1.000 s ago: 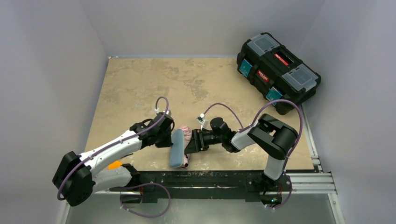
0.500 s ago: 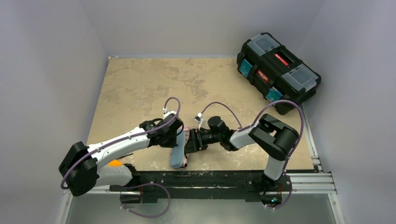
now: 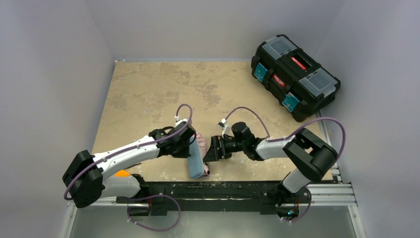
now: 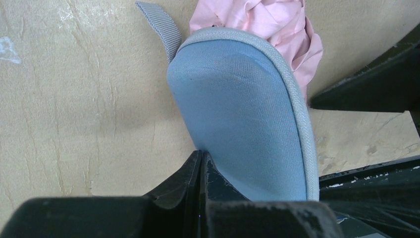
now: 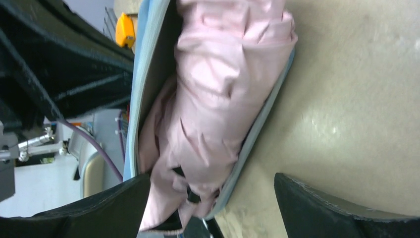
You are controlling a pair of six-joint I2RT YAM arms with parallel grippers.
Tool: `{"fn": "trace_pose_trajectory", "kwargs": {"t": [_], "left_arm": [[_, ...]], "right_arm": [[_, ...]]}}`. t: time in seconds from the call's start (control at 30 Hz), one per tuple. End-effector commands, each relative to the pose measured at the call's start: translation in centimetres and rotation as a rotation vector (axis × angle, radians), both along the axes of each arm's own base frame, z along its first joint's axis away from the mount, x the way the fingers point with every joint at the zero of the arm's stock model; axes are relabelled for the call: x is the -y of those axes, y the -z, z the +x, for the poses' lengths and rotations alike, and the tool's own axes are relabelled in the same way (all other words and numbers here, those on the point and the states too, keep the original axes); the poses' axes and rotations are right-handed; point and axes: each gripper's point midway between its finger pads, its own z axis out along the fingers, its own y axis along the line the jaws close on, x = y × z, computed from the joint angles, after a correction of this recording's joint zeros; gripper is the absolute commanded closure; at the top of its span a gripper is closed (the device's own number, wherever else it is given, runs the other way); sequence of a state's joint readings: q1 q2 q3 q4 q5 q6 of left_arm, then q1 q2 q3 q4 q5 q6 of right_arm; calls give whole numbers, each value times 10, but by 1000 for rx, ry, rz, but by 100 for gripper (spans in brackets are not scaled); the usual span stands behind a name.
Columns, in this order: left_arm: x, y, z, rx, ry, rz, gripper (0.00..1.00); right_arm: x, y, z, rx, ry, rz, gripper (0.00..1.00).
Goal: Put away the umbrella
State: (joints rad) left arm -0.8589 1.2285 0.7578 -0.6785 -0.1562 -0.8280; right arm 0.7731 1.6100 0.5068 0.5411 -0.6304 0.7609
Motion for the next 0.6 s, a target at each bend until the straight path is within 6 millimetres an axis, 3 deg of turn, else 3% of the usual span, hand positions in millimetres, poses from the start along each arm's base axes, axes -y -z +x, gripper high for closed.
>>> {"fn": "trace_pose_trajectory", "kwargs": {"t": [0.0, 0.07, 0.23, 0.57], "left_arm": [[10, -17, 7, 37, -19, -59, 100], [10, -19, 7, 47, -22, -69, 100], [13, -22, 8, 57, -15, -84, 100], [19, -21, 6, 51, 5, -112, 100]], "right_arm": [[21, 1, -16, 37, -15, -53, 1], [27, 2, -20, 40, -6, -60, 5], [28, 2, -29, 19, -18, -40, 35], [10, -4, -38, 32, -78, -24, 33]]}}
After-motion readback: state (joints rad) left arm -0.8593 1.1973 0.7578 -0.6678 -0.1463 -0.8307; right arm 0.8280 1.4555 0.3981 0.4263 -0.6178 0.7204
